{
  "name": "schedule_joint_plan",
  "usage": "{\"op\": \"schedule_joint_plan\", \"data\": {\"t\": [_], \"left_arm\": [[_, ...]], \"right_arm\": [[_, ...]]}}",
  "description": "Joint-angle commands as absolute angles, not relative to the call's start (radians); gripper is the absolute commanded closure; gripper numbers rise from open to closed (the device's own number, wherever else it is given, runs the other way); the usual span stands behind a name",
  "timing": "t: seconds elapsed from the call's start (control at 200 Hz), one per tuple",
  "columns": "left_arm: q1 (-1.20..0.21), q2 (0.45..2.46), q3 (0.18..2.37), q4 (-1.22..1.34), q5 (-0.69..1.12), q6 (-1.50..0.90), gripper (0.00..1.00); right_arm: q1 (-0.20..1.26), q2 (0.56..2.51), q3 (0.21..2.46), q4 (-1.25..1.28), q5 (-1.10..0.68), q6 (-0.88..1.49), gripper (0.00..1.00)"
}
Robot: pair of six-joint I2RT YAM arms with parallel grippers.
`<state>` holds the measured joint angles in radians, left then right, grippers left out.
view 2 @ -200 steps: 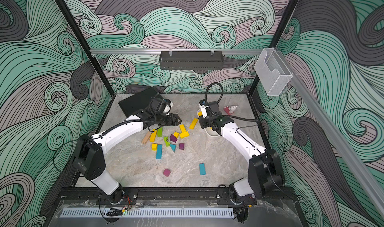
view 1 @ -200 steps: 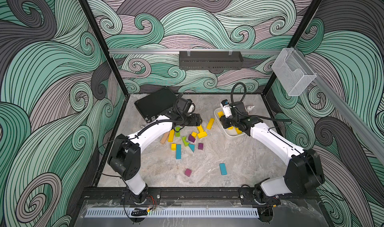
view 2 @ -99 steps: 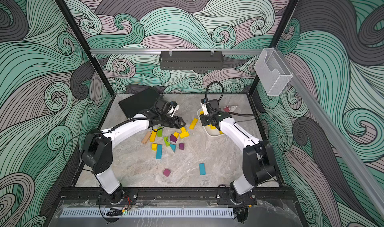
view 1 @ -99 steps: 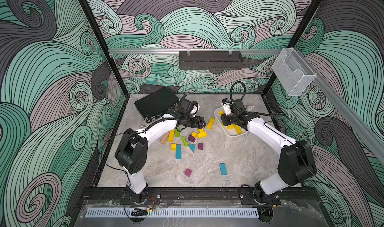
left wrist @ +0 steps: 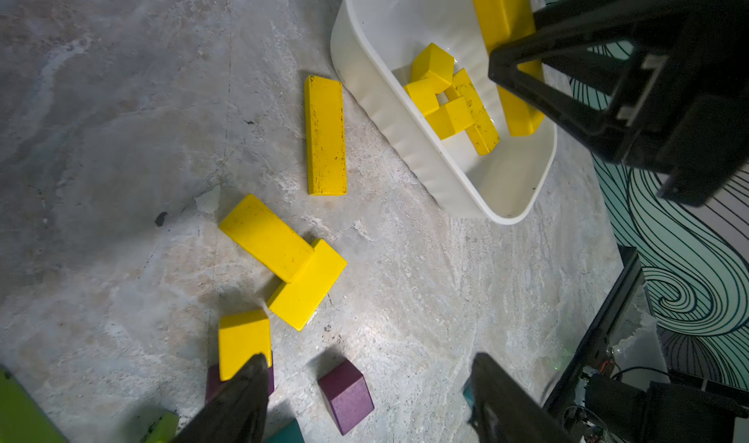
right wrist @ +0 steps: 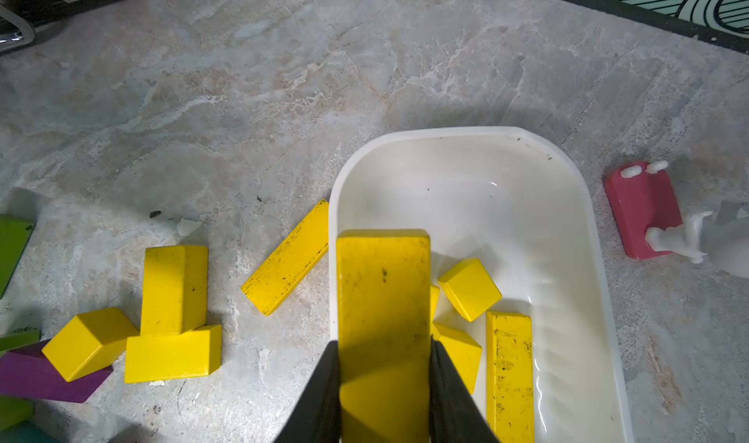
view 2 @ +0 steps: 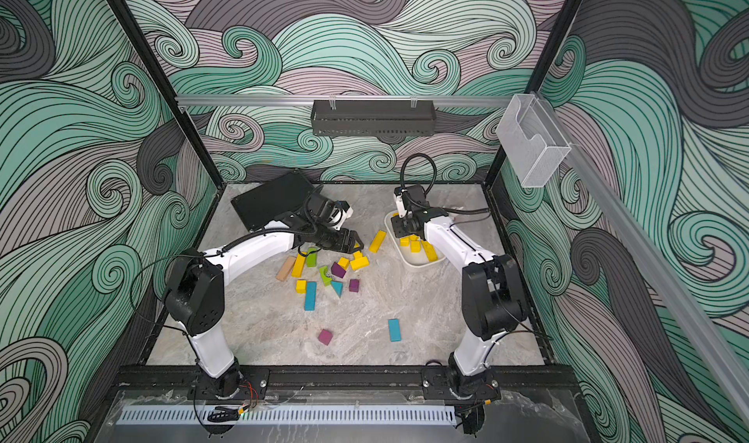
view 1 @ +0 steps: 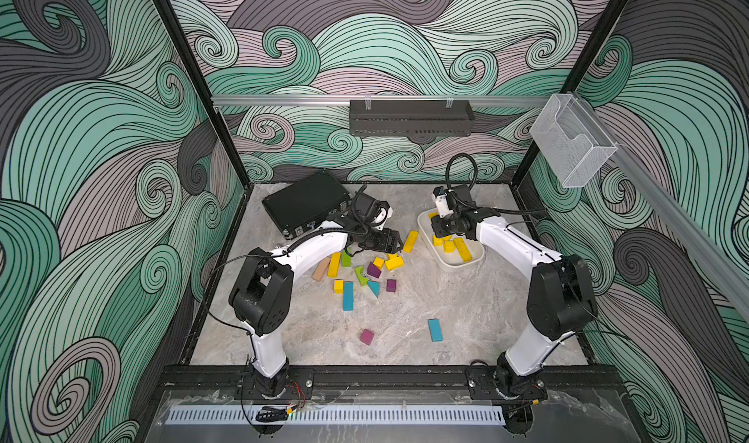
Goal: Pick out the yellow building blocks
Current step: Place the building block in the storage box.
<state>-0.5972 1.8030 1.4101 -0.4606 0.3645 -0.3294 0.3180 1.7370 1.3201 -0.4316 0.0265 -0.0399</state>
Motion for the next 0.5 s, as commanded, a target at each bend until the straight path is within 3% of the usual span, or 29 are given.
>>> {"op": "schedule_joint_plan", "data": {"t": [0.0,0.495], "left_arm": [[-0.599,1.802,1.454,-0.495,0.380,-0.315,0.22],[-0.592,1.781,1.451,-0.507,0.366,-0.315,0.22]], "right_arm": [[0.308,1.778,1.358,-0.452,0.043,-0.019,0.72],[0.231,1.921,1.427,-0.459,0.045,0.093,0.69]]}}
